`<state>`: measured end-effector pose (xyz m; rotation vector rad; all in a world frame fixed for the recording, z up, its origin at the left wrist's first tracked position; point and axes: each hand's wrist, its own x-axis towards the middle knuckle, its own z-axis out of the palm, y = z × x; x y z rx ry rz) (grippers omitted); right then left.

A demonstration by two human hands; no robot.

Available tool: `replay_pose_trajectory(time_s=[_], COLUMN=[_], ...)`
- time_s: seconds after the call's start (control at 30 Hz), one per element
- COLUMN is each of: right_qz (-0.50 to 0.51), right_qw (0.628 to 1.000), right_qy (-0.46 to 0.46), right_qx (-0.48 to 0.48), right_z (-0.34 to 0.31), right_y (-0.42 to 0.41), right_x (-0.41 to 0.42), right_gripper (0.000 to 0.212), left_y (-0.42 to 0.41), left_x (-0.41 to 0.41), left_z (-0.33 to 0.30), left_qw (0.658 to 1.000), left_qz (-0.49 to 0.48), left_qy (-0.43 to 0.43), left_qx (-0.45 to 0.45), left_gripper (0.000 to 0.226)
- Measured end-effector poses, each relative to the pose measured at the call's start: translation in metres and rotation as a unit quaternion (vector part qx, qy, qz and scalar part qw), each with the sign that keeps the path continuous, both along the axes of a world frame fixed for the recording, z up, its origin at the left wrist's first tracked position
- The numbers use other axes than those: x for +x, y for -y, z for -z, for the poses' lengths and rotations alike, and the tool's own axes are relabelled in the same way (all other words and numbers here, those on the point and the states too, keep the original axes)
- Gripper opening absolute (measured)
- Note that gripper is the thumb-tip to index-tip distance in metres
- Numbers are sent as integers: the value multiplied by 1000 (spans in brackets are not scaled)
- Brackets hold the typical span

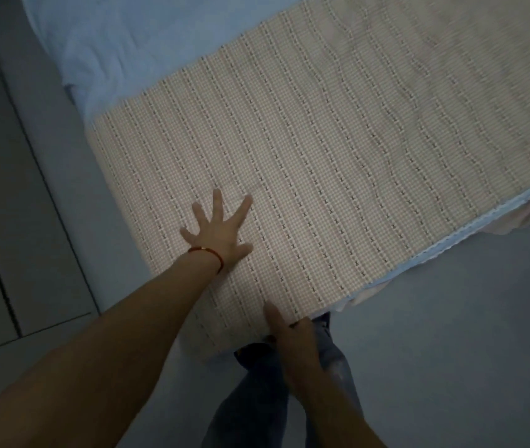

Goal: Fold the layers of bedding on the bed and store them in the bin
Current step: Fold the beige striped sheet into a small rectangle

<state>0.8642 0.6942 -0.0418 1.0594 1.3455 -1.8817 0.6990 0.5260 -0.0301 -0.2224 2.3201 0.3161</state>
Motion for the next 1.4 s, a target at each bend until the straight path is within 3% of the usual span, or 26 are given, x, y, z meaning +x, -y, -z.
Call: replay_pose_trajectory(time_s=[0.1, 0.17, 0.3, 0.37, 0.5, 0.63, 0.67, 0.73, 0.9, 1.03, 1.1, 1.13, 1.2, 1.33, 1.4], right_qz=[26, 35, -57, -80, -120, -51, -55, -64, -74, -50, -52, -27, -76, -16, 10], right_qw=[998, 995, 992, 988, 970, 968, 966, 963, 952, 951, 913, 892, 868, 868, 883], right_qy=[55, 92, 88, 85, 135, 92, 80, 89, 120, 125, 156, 174, 164, 104, 94], right_qx=[-23, -19, 68, 103, 163, 229, 239, 246, 271, 277, 375, 416, 462, 486, 460], right_z=[1, 4, 7, 8, 26, 24, 19, 21, 24, 23, 20, 7, -12, -36, -36], right_y=[16, 20, 30, 35, 51, 70, 75, 73, 74, 79, 100, 114, 154, 205, 200], right_x=[-7, -17, -36, -41, -42, -47, -48, -54, -54, -50, -55, -61, -64, -55, -44], right_gripper=[104, 91, 62, 59, 52, 69, 62, 40, 45, 46, 41, 26, 5, 36, 40], left_y=[0, 5, 17, 14, 10, 6, 10, 14, 22, 28, 30, 30, 34, 51, 57], left_x=[-15, -24, -35, -34, -30, -24, -22, -25, -30, -35, -38, -39, -42, -48, -52], left_z=[2, -2, -4, -4, -3, 5, 7, 14, 13, 10, 7, 4, 5, 2, -6], left_qw=[997, 995, 990, 990, 991, 992, 991, 989, 983, 974, 968, 965, 958, 941, 929], left_qz=[15, 33, 65, 71, 66, 99, 109, 121, 140, 189, 222, 236, 270, 325, 357], left_qy=[72, 96, 129, 122, 118, 68, 78, 78, 120, 122, 117, 118, 101, 91, 92], left_qx=[-15, -6, 1, -5, -6, -32, -30, -16, 28, 33, 21, 15, 6, 19, 31], left_gripper=[104, 111, 133, 137, 117, 95, 93, 96, 123, 129, 130, 131, 134, 137, 132])
